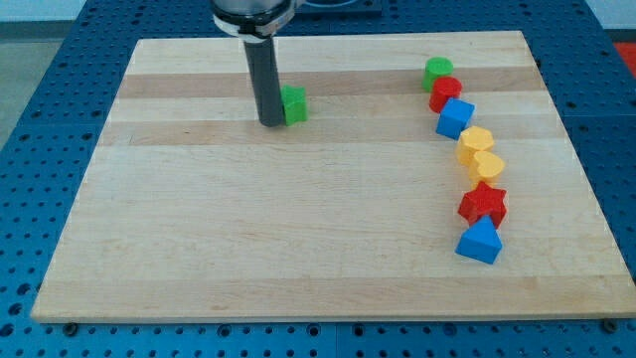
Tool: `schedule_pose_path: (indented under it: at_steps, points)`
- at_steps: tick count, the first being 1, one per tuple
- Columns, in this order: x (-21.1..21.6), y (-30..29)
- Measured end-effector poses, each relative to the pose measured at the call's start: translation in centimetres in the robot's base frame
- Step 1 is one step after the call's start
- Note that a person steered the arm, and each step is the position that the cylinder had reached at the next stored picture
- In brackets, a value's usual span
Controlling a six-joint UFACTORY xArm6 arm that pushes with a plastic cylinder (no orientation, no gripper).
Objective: Slide the green star a bit down
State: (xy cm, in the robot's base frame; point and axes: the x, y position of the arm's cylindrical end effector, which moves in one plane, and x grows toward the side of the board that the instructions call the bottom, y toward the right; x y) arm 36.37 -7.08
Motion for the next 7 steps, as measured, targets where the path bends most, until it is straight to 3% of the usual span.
schedule_pose_path:
  at_steps: [2,7]
  points:
    - [-4.8,2.6]
    - [-8.2,12.8]
